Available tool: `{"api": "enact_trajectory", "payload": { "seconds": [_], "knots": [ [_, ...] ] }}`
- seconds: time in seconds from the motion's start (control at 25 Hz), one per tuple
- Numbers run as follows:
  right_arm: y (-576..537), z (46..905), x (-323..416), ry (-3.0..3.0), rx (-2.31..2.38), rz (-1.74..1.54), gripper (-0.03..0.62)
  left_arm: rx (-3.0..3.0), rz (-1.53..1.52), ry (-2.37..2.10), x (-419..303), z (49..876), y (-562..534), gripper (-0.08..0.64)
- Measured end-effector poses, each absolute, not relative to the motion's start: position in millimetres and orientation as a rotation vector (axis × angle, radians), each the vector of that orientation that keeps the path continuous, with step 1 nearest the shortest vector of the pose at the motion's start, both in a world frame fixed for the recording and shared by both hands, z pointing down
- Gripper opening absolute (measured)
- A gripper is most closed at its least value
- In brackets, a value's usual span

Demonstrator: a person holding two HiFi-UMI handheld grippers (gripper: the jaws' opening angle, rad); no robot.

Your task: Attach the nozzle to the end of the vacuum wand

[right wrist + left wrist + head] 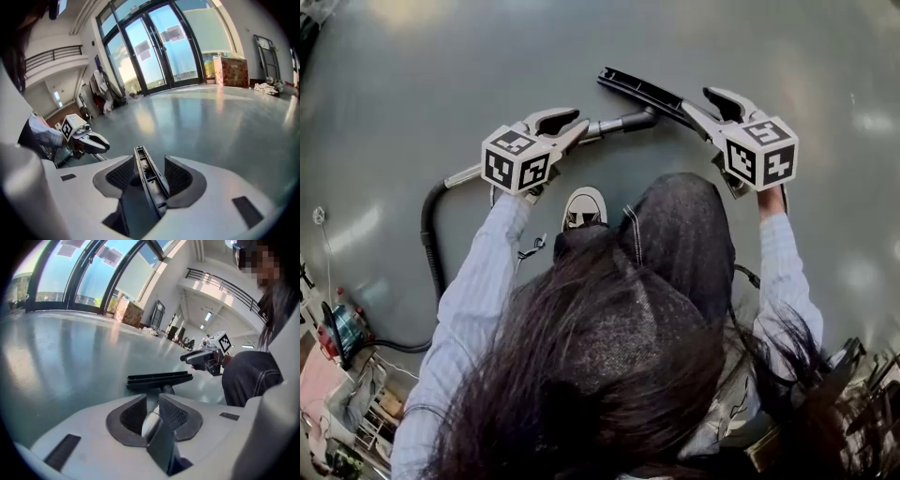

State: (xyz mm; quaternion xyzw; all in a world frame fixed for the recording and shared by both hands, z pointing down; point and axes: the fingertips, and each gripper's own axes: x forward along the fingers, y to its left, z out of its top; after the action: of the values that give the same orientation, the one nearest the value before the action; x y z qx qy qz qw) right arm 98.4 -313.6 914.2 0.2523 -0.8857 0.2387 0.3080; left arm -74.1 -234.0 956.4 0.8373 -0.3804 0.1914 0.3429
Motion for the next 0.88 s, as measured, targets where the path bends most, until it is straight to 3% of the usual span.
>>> {"api": "enact_trajectory", "payload": {
  "seconds": [0.08, 0.16, 0.2, 0.52, 0.88],
  "knots": [
    [-314, 913, 91, -2.382, 0.695, 0.661, 0.143, 2.186, 0.422, -1.050, -73, 948, -244, 0.018],
    [-319, 915, 87, -2.402, 0.745, 0.655, 0.023, 2.187, 0.406, -1.047, -69, 948, -252, 0.006],
    [-322, 917, 86, -2.409, 0.764, 0.650, 0.013, 2.195, 0.416, -1.023, -67, 950, -255, 0.005],
    [-311, 912, 58, -2.361, 0.776, 0.717, 0.005, 2.198, 0.484, -0.858, -70, 913, -238, 0.004],
    [-238, 843, 15, -2.307, 0.678, 0.870, 0.005, 2.105, 0.407, -0.907, -92, 828, -172, 0.005]
  ]
}}
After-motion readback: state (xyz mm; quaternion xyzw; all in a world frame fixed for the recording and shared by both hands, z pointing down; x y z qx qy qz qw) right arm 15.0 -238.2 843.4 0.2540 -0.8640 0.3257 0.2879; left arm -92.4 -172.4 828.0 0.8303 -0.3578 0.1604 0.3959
